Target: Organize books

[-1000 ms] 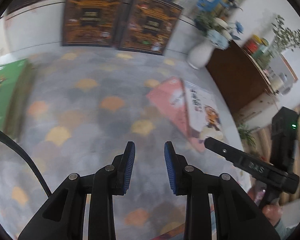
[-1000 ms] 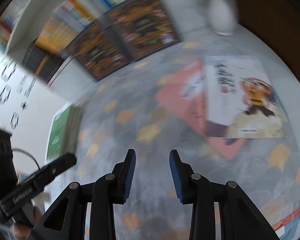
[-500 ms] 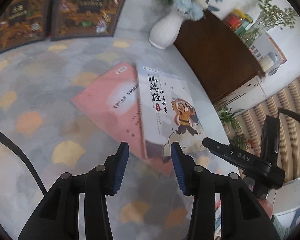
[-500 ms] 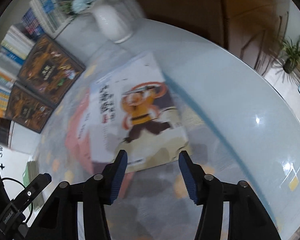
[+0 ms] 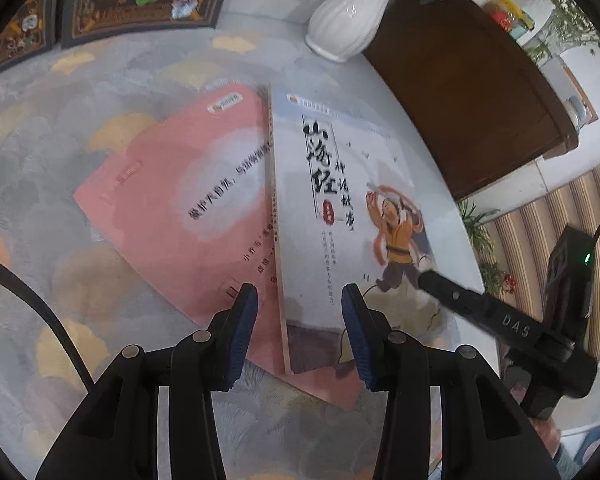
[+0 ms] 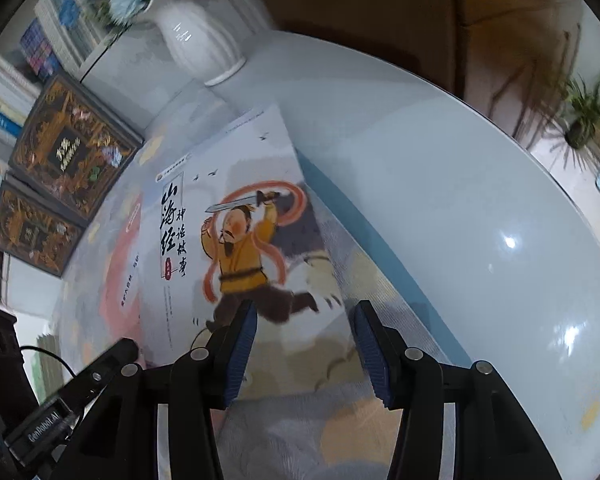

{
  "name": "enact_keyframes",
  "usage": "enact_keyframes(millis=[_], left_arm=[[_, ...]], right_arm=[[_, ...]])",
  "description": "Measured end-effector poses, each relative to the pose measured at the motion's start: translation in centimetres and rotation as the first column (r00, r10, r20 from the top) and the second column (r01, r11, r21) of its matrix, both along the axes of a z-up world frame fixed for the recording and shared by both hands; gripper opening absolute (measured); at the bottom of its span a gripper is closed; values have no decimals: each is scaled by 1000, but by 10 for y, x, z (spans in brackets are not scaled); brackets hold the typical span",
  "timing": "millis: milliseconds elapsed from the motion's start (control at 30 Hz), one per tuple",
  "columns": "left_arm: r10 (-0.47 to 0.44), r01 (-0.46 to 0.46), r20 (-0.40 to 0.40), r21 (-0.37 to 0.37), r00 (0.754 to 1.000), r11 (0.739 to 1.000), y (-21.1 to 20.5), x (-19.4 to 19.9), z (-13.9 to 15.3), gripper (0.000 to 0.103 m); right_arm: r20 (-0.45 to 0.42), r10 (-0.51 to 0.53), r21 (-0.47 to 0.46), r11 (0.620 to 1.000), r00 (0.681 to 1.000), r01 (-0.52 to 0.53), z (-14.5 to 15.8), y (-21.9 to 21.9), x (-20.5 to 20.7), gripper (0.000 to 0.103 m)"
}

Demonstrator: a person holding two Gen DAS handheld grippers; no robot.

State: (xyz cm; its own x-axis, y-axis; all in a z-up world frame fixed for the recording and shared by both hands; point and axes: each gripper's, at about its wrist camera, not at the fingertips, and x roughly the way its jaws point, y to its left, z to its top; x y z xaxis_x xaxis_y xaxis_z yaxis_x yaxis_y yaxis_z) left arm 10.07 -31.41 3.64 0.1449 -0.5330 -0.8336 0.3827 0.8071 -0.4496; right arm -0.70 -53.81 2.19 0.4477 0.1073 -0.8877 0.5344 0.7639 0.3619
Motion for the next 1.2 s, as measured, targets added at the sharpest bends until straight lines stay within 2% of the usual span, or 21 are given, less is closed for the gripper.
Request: enact_keyframes(millis=[133, 167, 300, 433, 500, 567, 633, 733, 800, 867, 933, 1000, 1067, 1133, 1200], left_arm=[[-1, 2, 9, -30, 1000, 1000, -2, -4, 0, 41], [1, -1, 16, -16, 1000, 1000, -2, -6, 1, 41], [-61, 50, 123, 96, 991, 994, -5, -27, 9, 41], [-1, -1, 89, 26, 996, 1000, 30, -48, 19, 41], [52, -52, 84, 1, 995, 999, 56, -67, 22, 41], [115, -114, 48, -14, 992, 993, 81, -83, 17, 41], [197, -197, 30, 7, 980, 980, 110, -103, 11, 41], [323, -323, 6, 23, 946, 946, 159, -133, 6, 41], [395, -395, 8, 36, 919, 918, 187, -147, 5, 41], [467, -466, 5, 43, 884, 884, 217, -157, 1, 41], [534, -533, -28, 11, 845, 846, 246, -166, -3, 41], [577, -577, -10, 2, 817, 817, 262, -172, 0, 41], [608, -608, 0, 15, 794, 794, 271, -178, -1, 41], [612, -612, -25, 11, 790, 791, 270, -183, -8, 41], [595, -595, -2, 16, 804, 803, 262, -186, -7, 41]], right_arm=[[-12, 87, -35, 996, 996, -87, 0, 11, 11, 53], [-15, 102, -47, 994, 995, -103, 1, 14, 11, 53], [-33, 167, -92, 981, 985, -170, 4, 34, 8, 54], [-35, 245, -126, 961, 969, -248, 15, 57, -2, 56], [-24, 319, -142, 937, 947, -319, 23, 81, -10, 56], [-65, 387, -172, 904, 920, -392, 20, 108, -14, 56], [-85, 456, -146, 874, 886, -464, 11, 133, -18, 56], [-92, 559, -95, 819, 824, -566, 2, 176, -26, 56], [-87, 613, -68, 782, 785, -619, -1, 201, -32, 56], [-66, 687, -31, 724, 724, -689, -6, 232, -40, 56], [-48, 725, -16, 687, 687, -726, -6, 248, -44, 55], [-40, 727, 0, 686, 686, -727, -6, 252, -47, 55], [-58, 726, -31, 684, 685, -729, -8, 255, -49, 53], [-79, 730, -70, 675, 679, -734, -9, 257, -52, 52], [-85, 743, -114, 655, 664, -747, -7, 263, -56, 50]])
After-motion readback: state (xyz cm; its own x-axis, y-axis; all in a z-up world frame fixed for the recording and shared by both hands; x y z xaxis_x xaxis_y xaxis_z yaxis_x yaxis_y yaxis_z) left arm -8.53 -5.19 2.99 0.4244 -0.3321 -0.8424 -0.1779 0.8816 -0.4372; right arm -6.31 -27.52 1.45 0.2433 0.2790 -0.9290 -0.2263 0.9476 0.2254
